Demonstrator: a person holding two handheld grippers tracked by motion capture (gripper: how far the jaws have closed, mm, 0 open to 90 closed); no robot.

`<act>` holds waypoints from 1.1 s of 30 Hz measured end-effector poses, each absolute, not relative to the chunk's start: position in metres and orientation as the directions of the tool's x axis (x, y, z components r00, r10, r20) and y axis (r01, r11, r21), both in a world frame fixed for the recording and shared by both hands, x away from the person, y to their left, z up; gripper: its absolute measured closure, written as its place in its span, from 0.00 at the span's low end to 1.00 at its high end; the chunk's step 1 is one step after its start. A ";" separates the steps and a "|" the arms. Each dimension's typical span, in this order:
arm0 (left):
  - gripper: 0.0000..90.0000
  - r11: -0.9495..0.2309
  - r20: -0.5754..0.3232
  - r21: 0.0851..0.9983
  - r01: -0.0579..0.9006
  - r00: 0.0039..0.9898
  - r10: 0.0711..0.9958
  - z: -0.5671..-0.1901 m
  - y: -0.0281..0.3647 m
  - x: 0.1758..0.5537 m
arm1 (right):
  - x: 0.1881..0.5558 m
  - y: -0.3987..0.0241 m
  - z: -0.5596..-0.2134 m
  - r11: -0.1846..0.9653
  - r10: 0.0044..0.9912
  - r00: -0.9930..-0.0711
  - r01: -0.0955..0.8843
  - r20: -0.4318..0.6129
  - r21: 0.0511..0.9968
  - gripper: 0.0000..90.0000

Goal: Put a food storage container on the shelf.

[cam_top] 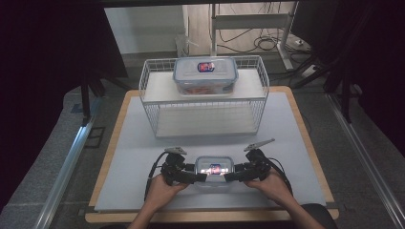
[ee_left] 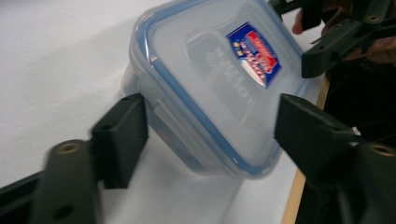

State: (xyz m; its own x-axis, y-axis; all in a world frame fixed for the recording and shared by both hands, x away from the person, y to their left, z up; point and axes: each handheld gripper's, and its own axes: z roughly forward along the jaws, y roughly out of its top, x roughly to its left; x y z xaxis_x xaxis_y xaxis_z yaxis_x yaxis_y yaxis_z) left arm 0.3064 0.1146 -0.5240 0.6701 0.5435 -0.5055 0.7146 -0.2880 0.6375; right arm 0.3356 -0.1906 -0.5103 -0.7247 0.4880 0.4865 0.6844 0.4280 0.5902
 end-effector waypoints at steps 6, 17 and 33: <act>0.42 -0.285 -0.505 0.646 0.709 0.676 0.536 -0.522 0.119 0.303 | 0.332 -0.197 -0.508 0.396 0.491 -0.704 0.705 0.513 0.589 0.48; 0.58 -0.216 -0.563 0.646 0.733 0.648 0.513 -0.522 0.130 0.296 | 0.328 -0.203 -0.508 0.352 0.473 -0.676 0.733 0.565 0.582 0.59; 0.64 -0.167 -0.559 0.662 0.731 0.629 0.540 -0.519 0.132 0.292 | 0.326 -0.205 -0.509 0.310 0.472 -0.650 0.755 0.596 0.578 0.62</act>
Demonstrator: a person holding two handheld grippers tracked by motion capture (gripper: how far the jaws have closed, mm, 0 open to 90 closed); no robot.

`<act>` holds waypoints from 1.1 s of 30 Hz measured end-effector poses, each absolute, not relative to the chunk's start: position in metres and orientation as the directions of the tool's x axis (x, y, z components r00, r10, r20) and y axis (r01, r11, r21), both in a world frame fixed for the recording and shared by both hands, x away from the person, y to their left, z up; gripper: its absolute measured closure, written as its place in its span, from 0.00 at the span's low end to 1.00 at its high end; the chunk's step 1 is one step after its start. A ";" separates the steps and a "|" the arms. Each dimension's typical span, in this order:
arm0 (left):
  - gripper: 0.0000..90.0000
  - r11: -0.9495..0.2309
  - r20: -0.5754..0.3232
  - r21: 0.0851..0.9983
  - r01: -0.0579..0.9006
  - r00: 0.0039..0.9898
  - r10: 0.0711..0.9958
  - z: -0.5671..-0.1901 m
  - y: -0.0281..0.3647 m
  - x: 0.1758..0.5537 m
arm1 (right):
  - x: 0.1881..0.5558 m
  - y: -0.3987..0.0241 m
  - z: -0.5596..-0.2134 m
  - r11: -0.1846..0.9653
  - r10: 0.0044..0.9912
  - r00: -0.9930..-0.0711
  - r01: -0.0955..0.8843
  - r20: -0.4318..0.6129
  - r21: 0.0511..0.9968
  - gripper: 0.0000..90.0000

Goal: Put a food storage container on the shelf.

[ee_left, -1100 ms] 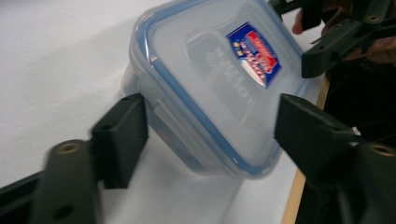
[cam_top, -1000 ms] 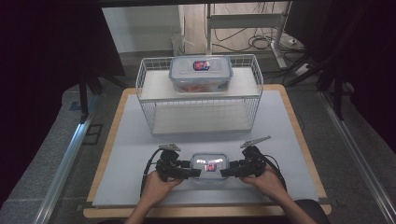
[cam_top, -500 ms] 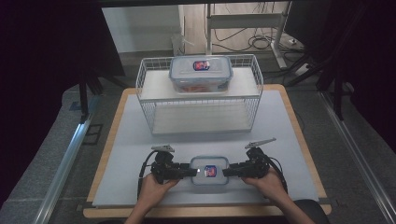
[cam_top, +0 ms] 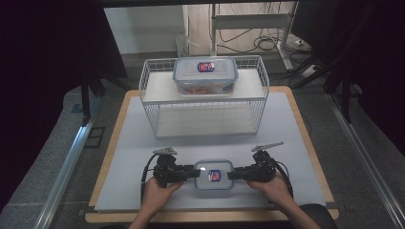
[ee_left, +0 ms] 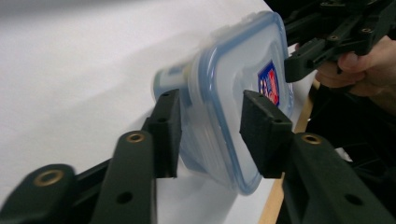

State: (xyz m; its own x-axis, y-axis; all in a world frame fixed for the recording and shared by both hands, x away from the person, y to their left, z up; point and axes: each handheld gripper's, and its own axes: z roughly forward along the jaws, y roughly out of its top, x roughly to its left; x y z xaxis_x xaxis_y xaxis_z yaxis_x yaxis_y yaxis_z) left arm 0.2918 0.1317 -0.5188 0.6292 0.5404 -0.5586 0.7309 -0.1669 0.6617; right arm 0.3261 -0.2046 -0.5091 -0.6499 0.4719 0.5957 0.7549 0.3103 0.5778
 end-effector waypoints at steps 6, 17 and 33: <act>0.44 -0.196 -0.608 0.601 0.775 0.603 0.516 -0.530 0.127 0.292 | 0.325 -0.203 -0.507 0.322 0.471 -0.666 0.740 0.579 0.590 0.62; 0.62 -0.151 -0.661 0.583 0.798 0.574 0.483 -0.530 0.136 0.293 | 0.325 -0.205 -0.511 0.313 0.467 -0.652 0.754 0.598 0.577 0.62; 0.64 -0.105 -0.622 0.655 0.749 0.612 0.488 -0.499 0.137 0.305 | 0.333 -0.208 -0.486 0.241 0.473 -0.657 0.737 0.587 0.631 0.62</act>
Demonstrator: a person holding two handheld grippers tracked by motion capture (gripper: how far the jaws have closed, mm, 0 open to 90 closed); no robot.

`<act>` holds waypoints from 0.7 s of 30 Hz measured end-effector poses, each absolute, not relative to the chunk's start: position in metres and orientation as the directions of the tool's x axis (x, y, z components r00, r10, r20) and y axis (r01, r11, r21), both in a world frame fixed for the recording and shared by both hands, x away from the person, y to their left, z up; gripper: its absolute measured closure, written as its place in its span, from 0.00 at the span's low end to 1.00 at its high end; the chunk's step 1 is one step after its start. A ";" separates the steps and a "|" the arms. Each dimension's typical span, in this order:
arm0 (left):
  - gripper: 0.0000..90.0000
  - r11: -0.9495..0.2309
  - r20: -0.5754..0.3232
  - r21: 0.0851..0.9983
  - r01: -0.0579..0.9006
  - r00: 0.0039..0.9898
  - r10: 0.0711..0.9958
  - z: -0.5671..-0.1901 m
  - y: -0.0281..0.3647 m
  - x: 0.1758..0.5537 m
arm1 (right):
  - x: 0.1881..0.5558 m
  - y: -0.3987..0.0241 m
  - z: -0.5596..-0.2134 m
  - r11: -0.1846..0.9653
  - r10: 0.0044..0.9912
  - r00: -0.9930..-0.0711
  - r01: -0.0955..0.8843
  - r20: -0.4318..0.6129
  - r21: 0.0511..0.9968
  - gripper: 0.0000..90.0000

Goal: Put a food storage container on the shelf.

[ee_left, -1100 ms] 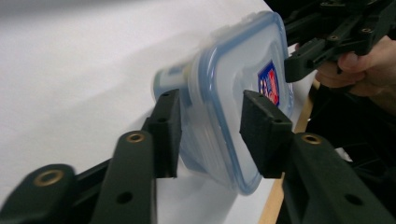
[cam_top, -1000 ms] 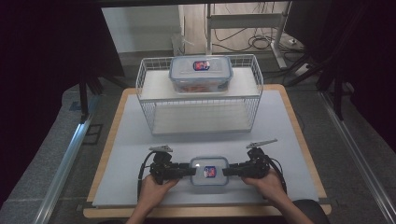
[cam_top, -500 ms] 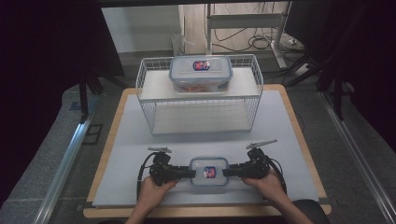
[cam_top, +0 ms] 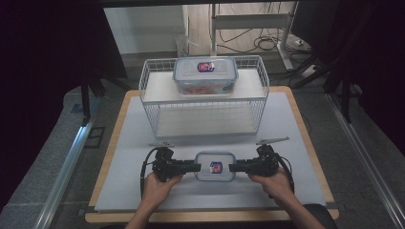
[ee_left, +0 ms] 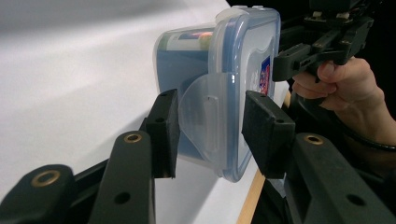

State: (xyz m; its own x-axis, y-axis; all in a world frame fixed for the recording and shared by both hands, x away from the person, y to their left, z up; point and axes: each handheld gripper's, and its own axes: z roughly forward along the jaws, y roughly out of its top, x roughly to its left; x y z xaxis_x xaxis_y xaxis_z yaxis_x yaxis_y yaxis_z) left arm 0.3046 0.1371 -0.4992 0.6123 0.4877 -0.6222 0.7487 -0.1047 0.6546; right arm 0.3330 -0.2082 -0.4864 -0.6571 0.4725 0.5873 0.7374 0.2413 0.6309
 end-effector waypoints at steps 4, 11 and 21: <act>0.64 -0.106 -0.605 0.673 0.732 0.627 0.491 -0.488 0.139 0.307 | 0.336 -0.207 -0.477 0.234 0.467 -0.669 0.724 0.579 0.648 0.62; 0.64 -0.105 -0.569 0.711 0.696 0.656 0.496 -0.462 0.141 0.313 | 0.341 -0.205 -0.453 0.223 0.458 -0.695 0.694 0.555 0.685 0.62; 0.64 -0.106 -0.542 0.734 0.671 0.673 0.503 -0.441 0.144 0.318 | 0.347 -0.202 -0.433 0.215 0.447 -0.720 0.663 0.531 0.717 0.62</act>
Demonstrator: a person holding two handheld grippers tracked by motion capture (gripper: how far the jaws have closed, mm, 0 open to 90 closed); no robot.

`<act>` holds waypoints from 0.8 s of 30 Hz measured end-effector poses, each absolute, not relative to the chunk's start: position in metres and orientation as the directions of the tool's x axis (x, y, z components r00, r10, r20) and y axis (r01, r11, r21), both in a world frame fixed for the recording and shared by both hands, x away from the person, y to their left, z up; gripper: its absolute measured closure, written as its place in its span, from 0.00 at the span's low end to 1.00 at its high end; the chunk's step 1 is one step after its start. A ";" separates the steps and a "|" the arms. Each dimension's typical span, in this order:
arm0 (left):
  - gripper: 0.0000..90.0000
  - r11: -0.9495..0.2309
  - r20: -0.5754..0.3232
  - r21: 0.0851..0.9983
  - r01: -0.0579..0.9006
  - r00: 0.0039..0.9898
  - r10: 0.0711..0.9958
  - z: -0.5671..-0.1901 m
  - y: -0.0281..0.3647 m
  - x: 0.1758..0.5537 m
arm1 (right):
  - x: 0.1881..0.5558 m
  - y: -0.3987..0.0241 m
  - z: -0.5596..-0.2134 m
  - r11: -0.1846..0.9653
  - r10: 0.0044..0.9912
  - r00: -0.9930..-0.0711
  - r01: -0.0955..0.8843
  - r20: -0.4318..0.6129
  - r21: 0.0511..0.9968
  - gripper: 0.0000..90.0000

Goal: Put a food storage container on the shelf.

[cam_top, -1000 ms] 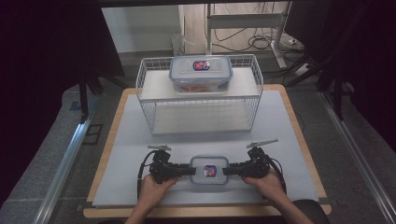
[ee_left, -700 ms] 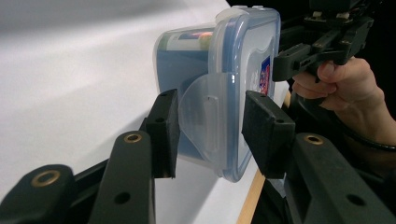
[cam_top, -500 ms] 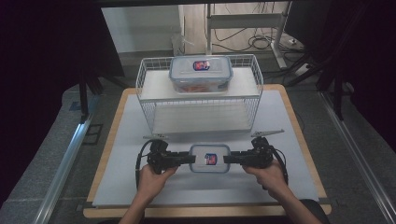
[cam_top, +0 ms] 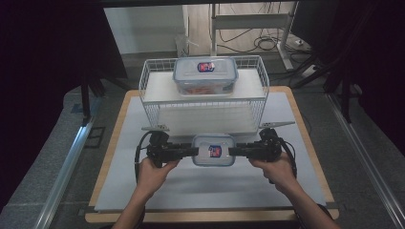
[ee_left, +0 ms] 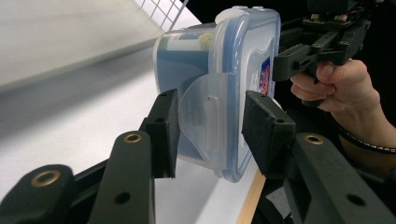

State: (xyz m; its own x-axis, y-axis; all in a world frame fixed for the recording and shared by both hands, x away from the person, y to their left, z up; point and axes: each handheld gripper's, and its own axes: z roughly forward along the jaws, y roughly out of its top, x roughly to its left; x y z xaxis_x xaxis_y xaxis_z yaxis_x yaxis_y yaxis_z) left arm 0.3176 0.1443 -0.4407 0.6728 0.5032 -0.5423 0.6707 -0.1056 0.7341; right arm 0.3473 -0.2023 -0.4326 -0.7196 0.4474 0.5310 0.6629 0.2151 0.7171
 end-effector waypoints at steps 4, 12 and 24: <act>0.64 -0.102 -0.535 0.742 0.663 0.677 0.505 -0.433 0.146 0.320 | 0.351 -0.201 -0.425 0.215 0.445 -0.727 0.654 0.523 0.726 0.62; 0.64 -0.089 -0.518 0.762 0.641 0.687 0.510 -0.418 0.149 0.324 | 0.360 -0.198 -0.408 0.205 0.438 -0.740 0.635 0.511 0.745 0.62; 0.64 -0.065 -0.494 0.791 0.609 0.698 0.518 -0.387 0.154 0.332 | 0.371 -0.193 -0.375 0.193 0.432 -0.761 0.602 0.483 0.775 0.62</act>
